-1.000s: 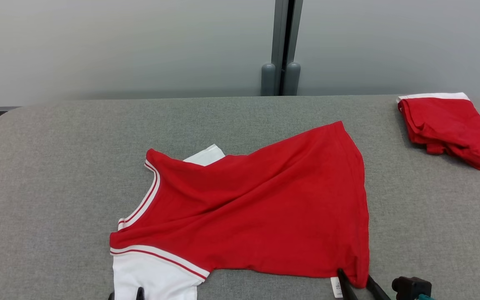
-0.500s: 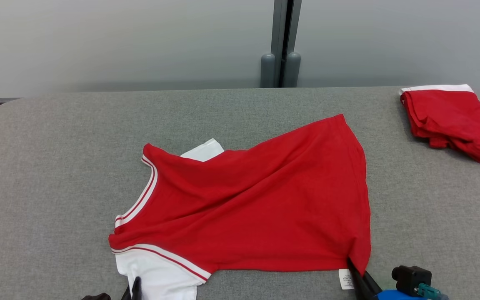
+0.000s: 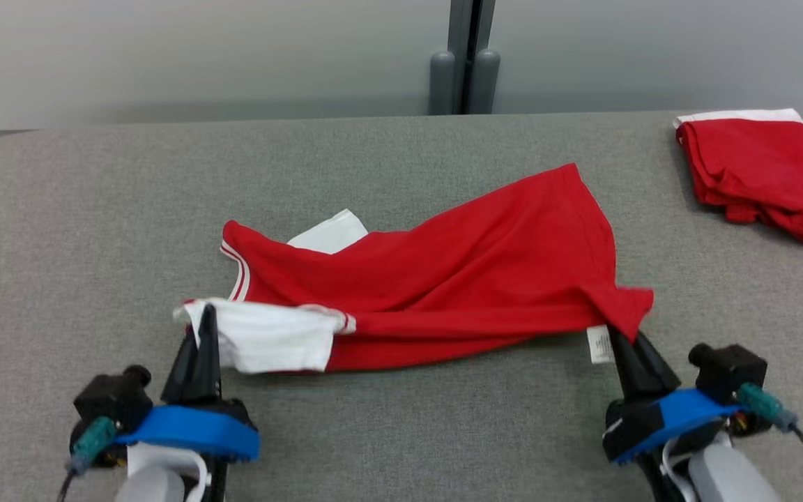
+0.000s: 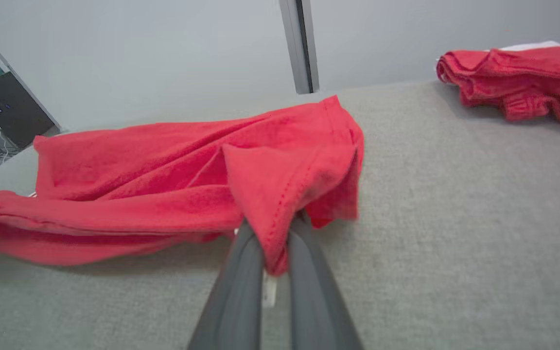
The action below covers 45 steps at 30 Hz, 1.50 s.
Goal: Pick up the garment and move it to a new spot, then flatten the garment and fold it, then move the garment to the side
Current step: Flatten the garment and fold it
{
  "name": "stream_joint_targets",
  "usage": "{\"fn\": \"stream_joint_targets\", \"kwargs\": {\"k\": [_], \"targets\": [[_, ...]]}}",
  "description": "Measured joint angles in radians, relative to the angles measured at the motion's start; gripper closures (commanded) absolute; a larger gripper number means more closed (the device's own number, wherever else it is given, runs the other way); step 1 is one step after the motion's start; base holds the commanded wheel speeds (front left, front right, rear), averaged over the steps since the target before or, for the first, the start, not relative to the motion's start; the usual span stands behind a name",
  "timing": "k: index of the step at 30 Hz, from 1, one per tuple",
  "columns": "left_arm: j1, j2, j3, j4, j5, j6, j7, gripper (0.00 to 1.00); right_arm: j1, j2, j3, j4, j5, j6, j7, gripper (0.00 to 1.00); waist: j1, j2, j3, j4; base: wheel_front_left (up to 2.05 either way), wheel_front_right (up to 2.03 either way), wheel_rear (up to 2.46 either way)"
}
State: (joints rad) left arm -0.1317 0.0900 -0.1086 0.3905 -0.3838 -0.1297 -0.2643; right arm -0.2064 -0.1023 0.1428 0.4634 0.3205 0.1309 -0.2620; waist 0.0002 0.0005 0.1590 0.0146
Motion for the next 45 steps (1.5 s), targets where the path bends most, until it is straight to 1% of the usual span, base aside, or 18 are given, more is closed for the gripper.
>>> {"fn": "stream_joint_targets", "kwargs": {"k": [2,4,8,12,15,20,25,29,33,38,40,43,45], "targets": [[-0.067,0.016,-0.007,-0.03,-0.014,0.0,0.0,1.0,-0.067,-0.026,0.01,-0.023,-0.003,0.0,0.0,1.0,0.0,0.0,0.019,-0.005,0.0,0.0,0.0],[-0.151,0.045,-0.027,-0.039,-0.023,0.0,0.0,1.0,-0.154,-0.05,0.026,-0.028,-0.007,0.0,0.0,1.0,0.0,0.0,0.043,-0.011,0.0,0.0,0.0],[-0.37,0.103,-0.077,-0.026,-0.053,0.0,0.028,1.0,-0.372,-0.091,0.077,0.002,-0.021,0.0,0.029,1.0,0.0001,0.0,0.103,-0.027,0.0,0.0,0.0],[-0.614,0.156,-0.107,0.03,-0.075,0.0,0.056,1.0,-0.611,-0.109,0.112,0.06,-0.012,0.0,0.064,1.0,0.0,0.0,0.176,-0.039,0.0,0.0,0.0],[-0.8,0.165,-0.114,0.092,-0.102,0.0,0.06,1.0,-0.778,-0.113,0.124,0.13,0.015,0.0,0.078,1.0,0.0001,0.0001,0.228,-0.039,0.0,0.0,0.0],[-1.072,0.185,-0.162,0.2,-0.123,0.0,0.058,1.0,-1.038,-0.122,0.112,0.255,0.063,0.0,0.096,1.0,0.0002,0.0,0.303,-0.037,0.0,0.0,0.0],[-1.292,0.189,-0.22,0.291,-0.146,0.0,0.046,1.0,-1.23,-0.123,0.111,0.36,0.086,0.0,0.097,1.0,0.0001,0.0,0.344,-0.032,0.0,0.0,0.0],[-1.435,0.188,-0.279,0.339,-0.161,0.0,0.032,1.0,-1.35,-0.127,0.11,0.432,0.102,0.0,0.084,1.0,-0.0002,-0.0003,0.356,-0.032,0.0,0.0,0.0],[-1.51,0.188,-0.327,0.382,-0.189,0.0,0.02,1.0,-1.419,-0.13,0.125,0.485,0.124,0.0,0.063,1.0,-0.0003,-0.0006,0.364,-0.03,0.0,0.0,0.0],[-1.508,0.201,-0.366,0.4,-0.239,0.0,0.006,1.0,-1.409,-0.122,0.172,0.529,0.166,0.0,0.039,1.0,-0.0003,-0.0005,0.368,-0.03,0.0,0.0,0.0],[-1.468,0.209,-0.39,0.4,-0.254,0.0,0.005,1.0,-1.371,-0.122,0.2,0.539,0.176,0.0,0.029,1.0,-0.0003,-0.0006,0.365,-0.028,0.0,0.0,0.0],[-1.368,0.216,-0.411,0.381,-0.277,0.0,0.003,1.0,-1.288,-0.123,0.242,0.534,0.193,0.0,0.012,1.0,-0.0003,-0.0005,0.358,-0.022,0.0,0.0,0.0],[-1.285,0.225,-0.394,0.355,-0.283,0.0,0.003,1.0,-1.221,-0.123,0.265,0.517,0.213,0.0,0.006,1.0,-0.0001,-0.0004,0.349,-0.021,0.0,0.0,0.0]]}}
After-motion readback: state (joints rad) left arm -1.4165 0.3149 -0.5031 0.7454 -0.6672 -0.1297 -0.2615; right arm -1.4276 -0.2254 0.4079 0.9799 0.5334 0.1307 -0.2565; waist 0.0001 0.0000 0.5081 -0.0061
